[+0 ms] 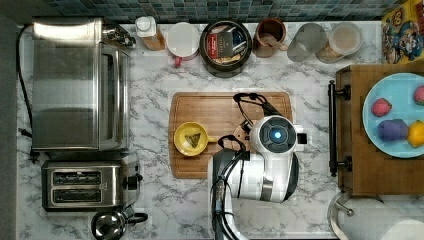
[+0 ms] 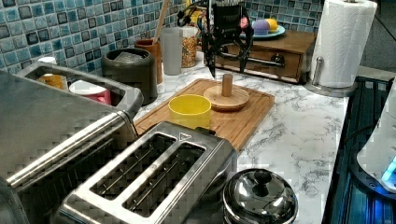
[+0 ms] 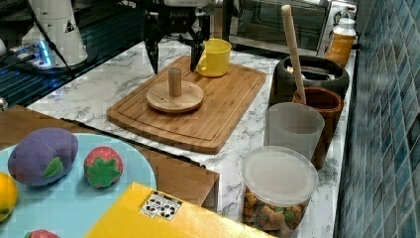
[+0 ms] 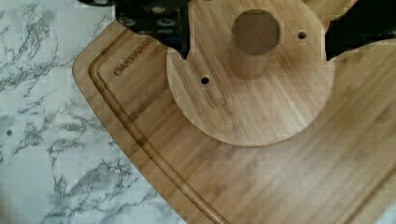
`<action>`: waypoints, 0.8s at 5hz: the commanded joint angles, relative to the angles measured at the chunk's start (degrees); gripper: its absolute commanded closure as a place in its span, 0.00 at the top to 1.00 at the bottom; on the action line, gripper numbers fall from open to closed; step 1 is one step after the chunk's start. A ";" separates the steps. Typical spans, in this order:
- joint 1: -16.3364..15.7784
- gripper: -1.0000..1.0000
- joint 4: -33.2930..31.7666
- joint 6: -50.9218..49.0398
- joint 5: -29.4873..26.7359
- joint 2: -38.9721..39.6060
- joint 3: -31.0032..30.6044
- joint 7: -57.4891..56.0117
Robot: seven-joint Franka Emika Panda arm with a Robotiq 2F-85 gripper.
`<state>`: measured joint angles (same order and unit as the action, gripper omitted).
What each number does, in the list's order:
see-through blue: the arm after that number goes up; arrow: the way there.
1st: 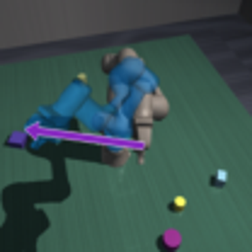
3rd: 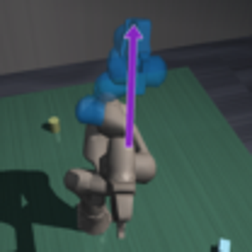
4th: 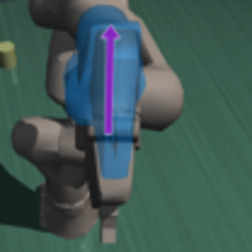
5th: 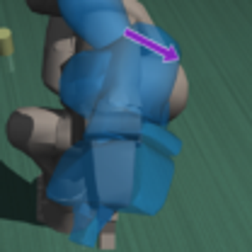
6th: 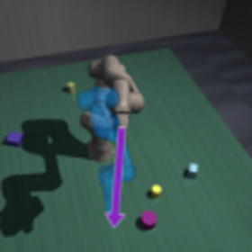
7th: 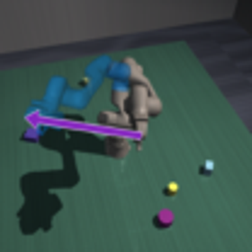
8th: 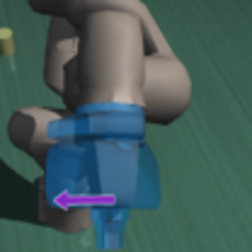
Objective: Open the lid of the tea container.
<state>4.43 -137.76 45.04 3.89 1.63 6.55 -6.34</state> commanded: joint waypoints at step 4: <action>0.01 1.00 2.69 2.34 -2.21 7.52 -0.59 -0.49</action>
<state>4.90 -137.98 47.67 2.80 7.26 6.83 -6.39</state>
